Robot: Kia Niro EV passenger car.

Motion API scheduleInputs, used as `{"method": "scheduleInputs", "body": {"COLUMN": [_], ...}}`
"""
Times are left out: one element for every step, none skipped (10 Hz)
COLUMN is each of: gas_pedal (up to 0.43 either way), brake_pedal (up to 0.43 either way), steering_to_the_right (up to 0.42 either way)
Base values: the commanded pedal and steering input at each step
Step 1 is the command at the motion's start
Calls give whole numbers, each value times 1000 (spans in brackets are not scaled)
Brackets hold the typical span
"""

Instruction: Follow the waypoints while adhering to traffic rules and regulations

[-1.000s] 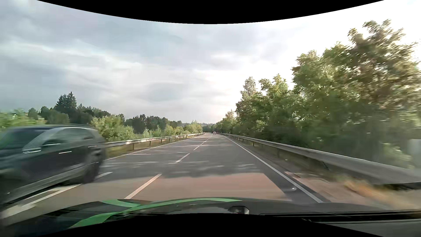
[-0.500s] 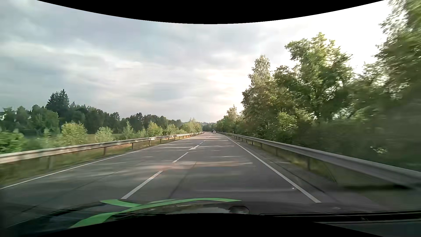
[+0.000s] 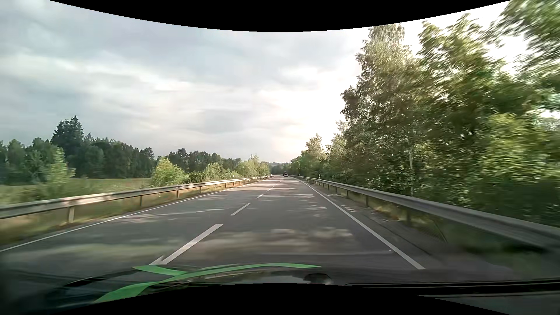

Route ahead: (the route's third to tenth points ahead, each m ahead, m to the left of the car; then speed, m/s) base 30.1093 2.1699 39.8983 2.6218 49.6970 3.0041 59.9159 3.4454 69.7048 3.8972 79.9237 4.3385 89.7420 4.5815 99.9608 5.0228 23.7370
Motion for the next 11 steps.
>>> {"method": "scheduleInputs", "body": {"gas_pedal": [118,118,118,130,130,138,150,169,177,177,189], "brake_pedal": [0,0,0,0,0,0,0,0,0,0,0], "steering_to_the_right": [-6,-6,-6,-6,-6,-6,-6,-5,-5,-5,-4]}}
